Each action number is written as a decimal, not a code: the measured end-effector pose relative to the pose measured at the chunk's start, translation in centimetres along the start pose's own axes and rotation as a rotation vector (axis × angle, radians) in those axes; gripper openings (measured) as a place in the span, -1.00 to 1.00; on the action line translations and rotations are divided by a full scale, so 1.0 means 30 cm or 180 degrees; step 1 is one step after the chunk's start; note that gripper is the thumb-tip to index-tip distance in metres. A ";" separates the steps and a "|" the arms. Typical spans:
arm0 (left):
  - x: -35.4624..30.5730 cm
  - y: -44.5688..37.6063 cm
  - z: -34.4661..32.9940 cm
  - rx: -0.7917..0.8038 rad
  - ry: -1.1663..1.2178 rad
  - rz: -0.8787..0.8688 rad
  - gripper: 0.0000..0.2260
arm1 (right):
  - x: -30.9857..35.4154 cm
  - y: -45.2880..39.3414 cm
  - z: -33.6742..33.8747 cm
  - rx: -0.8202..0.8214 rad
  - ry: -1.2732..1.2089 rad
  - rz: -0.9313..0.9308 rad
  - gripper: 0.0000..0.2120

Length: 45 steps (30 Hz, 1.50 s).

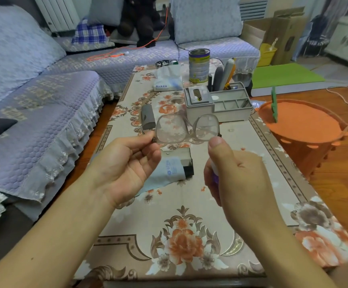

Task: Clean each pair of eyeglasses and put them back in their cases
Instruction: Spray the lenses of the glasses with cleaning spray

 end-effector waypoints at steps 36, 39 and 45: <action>0.003 -0.015 0.023 0.0086 -0.0263 0.0056 -0.78 | -0.171 -0.006 0.239 -0.0525 -0.0833 -0.0359 -0.28; 0.013 -0.023 0.045 0.0114 -0.0320 0.0027 -0.80 | -0.232 -0.031 0.241 -0.0459 -0.0765 -0.0394 -0.46; 0.070 -0.030 0.184 0.0087 -0.1603 -0.0491 -0.84 | -0.567 -0.139 0.268 -0.0381 -0.0374 -0.1034 -0.67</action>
Point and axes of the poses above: each hand's wrist, its own y-axis away from the middle knuckle, its own z-axis out of the back of the hand, x = y × z, the point moved 7 cm from there along -y, towards the middle knuckle, and after that the axes turned 8 degrees about -y, right-handed, at the moved point
